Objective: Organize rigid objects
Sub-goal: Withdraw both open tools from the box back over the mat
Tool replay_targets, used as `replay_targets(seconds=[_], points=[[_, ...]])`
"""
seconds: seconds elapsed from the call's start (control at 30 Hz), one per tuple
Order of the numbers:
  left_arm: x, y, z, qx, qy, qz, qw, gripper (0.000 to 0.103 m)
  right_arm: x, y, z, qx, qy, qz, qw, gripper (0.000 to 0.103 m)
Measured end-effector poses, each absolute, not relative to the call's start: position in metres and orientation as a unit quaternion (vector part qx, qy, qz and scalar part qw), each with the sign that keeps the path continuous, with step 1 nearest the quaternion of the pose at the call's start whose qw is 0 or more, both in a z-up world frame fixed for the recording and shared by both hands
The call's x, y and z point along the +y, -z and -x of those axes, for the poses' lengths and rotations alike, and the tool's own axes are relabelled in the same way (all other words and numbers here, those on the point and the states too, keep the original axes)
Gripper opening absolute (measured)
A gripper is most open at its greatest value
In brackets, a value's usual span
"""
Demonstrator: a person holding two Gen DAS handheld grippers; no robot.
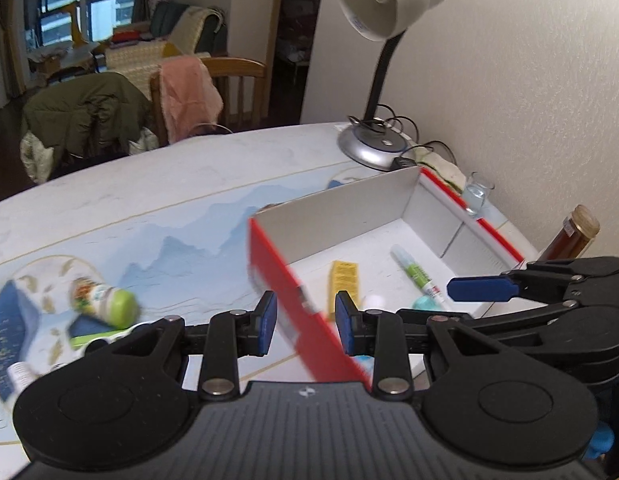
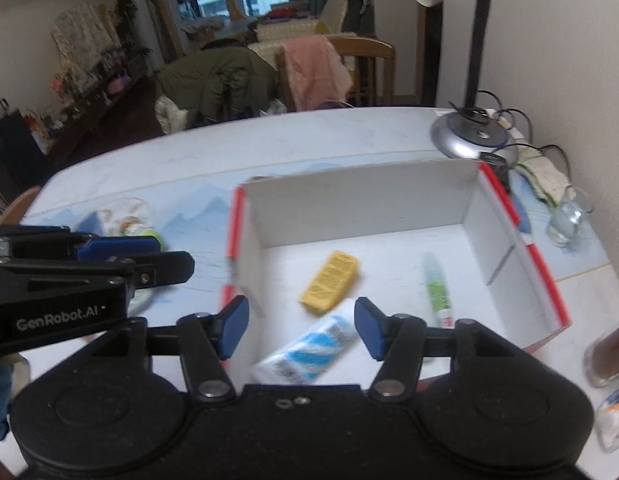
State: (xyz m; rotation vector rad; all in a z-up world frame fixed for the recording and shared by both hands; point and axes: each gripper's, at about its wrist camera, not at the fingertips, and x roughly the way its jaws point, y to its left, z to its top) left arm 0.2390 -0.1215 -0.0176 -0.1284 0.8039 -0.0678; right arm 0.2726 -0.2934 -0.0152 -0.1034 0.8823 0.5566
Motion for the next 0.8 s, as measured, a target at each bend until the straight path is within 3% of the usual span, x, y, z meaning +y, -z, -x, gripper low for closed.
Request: replay_targets(seconds=[0.43, 0.57, 0.8], points=[[-0.056, 0.026, -0.158, 0.382, 0.003, 0.078, 0.921, 0.032, -0.237, 0.018, -0.211, 0.408, -0.316, 0.027, 0.856, 0.074], [-0.034, 0.031, -0.136, 0.377, -0.028, 0.081, 0.922, 0.054, -0.217, 0.021, -0.193, 0.404, -0.326, 0.036, 0.854, 0.074], [0.009, 0.042, -0.112, 0.379, -0.046, 0.107, 0.918, 0.071, -0.181, 0.026, -0.171, 0.406, -0.335, 0.042, 0.849, 0.074]])
